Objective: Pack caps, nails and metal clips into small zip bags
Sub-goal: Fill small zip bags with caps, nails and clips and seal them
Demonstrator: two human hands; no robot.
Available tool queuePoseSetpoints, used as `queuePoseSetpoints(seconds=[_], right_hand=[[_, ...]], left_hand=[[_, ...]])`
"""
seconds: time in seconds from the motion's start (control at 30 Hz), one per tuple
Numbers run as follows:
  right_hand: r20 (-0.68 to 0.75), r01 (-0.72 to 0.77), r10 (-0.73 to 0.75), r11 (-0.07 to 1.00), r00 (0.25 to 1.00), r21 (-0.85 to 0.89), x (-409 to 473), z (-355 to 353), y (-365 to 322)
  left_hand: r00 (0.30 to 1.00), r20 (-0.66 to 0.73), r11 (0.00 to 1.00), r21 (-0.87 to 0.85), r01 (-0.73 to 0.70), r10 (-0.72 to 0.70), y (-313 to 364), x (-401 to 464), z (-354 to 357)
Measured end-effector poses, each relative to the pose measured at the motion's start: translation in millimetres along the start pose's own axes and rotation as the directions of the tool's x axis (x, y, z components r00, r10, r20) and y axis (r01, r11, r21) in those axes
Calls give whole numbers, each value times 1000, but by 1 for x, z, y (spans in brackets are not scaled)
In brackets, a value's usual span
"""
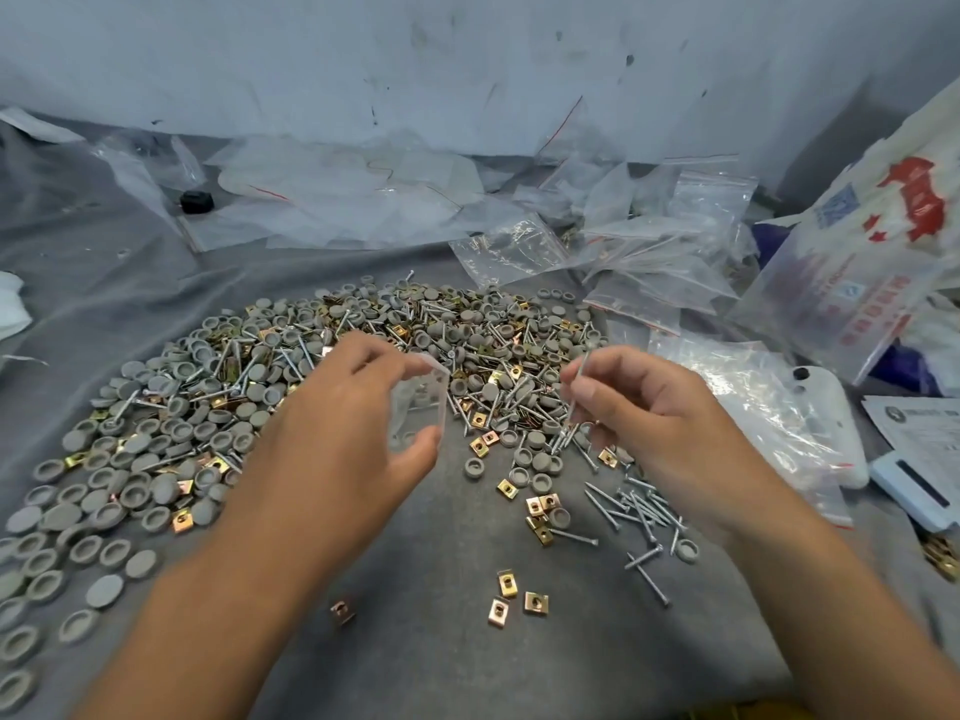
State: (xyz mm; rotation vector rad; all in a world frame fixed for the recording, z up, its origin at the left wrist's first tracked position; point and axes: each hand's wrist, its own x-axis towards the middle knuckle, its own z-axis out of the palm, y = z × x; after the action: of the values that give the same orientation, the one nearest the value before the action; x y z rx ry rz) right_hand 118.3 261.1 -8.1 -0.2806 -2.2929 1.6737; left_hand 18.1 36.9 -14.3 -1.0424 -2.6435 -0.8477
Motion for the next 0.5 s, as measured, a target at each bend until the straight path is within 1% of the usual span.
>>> queuePoseSetpoints(seconds=[0.03, 0.07, 0.1, 0.17, 0.23, 0.27, 0.3, 0.33, 0.37, 0.4, 0.5], right_hand=[[-36, 69, -66, 994, 997, 87, 2, 12, -5], [-72, 137, -129, 982, 989, 133, 3, 24, -9], [-100, 199, -186, 969, 977, 146, 4, 37, -13], [-118, 285, -272, 951, 955, 117, 5, 60, -16], [-118, 351, -348, 936, 930, 7, 4, 77, -17], [-107, 390, -400, 915, 910, -101, 5, 82, -16], [-76, 430, -460, 869, 885, -244, 6, 85, -15], [-29, 464, -513, 797, 858, -387, 7, 86, -12], [17, 480, -544, 725, 839, -493, 9, 86, -10], [51, 481, -550, 679, 834, -554, 10, 84, -8], [120, 483, -531, 624, 839, -615, 12, 79, -8]], left_hand=[[1000, 3, 1000, -4, -11, 11, 1, 0, 1], [1000, 2, 1000, -11, -22, 22, 1, -1, 1], [999, -1, 999, -20, -33, 33, 1, -1, 1], [999, 0, 998, -29, -51, 51, 0, -1, 0], [998, 7, 998, -18, -59, 59, -1, -1, -1], [998, 10, 998, -11, -60, 60, -2, -1, -1], [998, 9, 998, -9, -58, 58, -2, -1, -1], [999, 6, 998, -14, -53, 53, -2, 0, -1], [999, 0, 999, -25, -48, 48, -1, 0, -2], [999, -7, 998, -34, -45, 45, -1, 0, -2], [999, -16, 999, -19, -41, 41, -2, 0, -1]])
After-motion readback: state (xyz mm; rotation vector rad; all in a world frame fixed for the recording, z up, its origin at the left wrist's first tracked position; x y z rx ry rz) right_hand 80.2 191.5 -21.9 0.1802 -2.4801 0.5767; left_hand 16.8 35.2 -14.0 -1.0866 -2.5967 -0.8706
